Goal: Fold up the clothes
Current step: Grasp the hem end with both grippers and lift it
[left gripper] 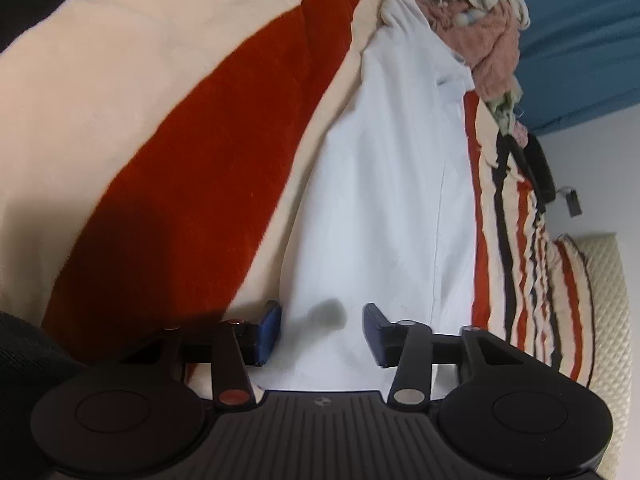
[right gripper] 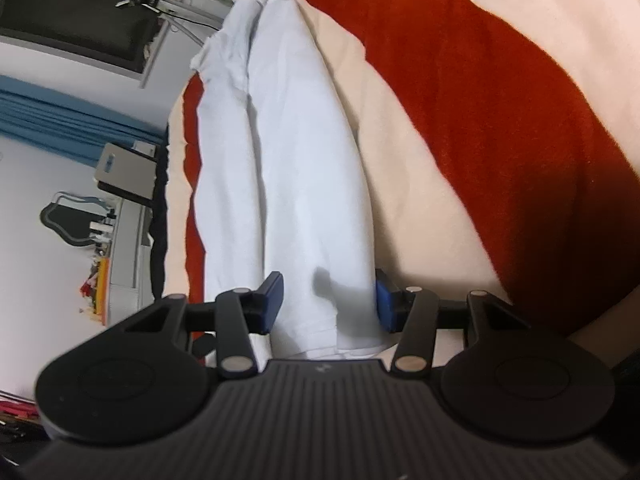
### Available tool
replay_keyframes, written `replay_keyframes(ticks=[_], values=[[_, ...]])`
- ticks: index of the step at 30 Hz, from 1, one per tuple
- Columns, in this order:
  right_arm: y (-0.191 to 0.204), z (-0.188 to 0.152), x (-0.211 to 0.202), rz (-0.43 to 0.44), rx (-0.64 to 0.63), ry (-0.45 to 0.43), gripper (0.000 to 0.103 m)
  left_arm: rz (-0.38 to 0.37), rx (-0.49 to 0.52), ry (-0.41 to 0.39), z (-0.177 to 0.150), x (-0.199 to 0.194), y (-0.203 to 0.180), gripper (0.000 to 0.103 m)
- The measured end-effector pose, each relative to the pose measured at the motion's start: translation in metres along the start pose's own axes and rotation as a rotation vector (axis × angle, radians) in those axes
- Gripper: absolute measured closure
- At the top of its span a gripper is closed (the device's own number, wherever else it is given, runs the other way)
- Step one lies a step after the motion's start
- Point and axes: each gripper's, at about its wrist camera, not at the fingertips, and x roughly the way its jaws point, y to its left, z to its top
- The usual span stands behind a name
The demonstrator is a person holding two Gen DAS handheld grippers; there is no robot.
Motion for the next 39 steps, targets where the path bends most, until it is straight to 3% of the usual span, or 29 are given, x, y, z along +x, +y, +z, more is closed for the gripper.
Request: replay_keyframes(ticks=[2,10,12,14,16,19,23,29,30,31,32,34,39], values=[[0.001,-0.001,0.0,-0.001,0.001,-0.007,0.053,-0.001,0.001,0.003,-0.002,0.0,0.001,0.045],[0.001,-0.001,0.002,-0.003,0.005,-0.012,0.053,0.004,0.021,0.012,-0.006,0.002,-0.003,0.046],[0.001,-0.001,0.003,-0.001,0.001,-0.01,0.053,0.005,0.025,0.012,-0.007,0.001,-0.003,0.053],[0.002,-0.002,0.001,0.009,-0.009,-0.012,0.057,0.001,0.028,0.01,-0.009,0.0,-0.003,0.078],[0.005,-0.003,0.0,0.039,-0.023,-0.016,0.065,-0.016,0.027,-0.002,-0.011,-0.005,-0.002,0.086],[0.007,-0.004,0.001,0.045,-0.036,-0.015,0.065,-0.022,0.024,-0.008,-0.012,-0.008,-0.001,0.084],[0.004,-0.001,0.005,0.029,-0.013,0.005,0.065,0.013,0.019,0.009,-0.012,-0.006,0.0,0.069],[0.003,-0.005,0.008,0.038,-0.007,0.03,0.066,-0.002,0.031,0.041,-0.01,0.005,0.0,0.069],[0.004,-0.007,0.007,0.032,-0.017,0.024,0.076,0.0,0.025,0.044,-0.009,0.007,0.0,0.072],[0.006,-0.008,0.005,0.026,-0.03,0.008,0.087,0.002,0.018,0.046,-0.008,0.01,0.0,0.082],[0.007,-0.01,0.003,0.024,-0.04,-0.007,0.089,0.005,0.011,0.048,-0.006,0.012,0.0,0.095],[0.01,-0.012,-0.001,0.037,-0.048,-0.036,0.095,-0.023,-0.012,0.032,-0.004,0.009,0.002,0.097],[0.022,-0.01,-0.023,0.109,-0.074,-0.12,0.096,-0.164,-0.064,-0.073,-0.001,-0.021,-0.001,0.099]])
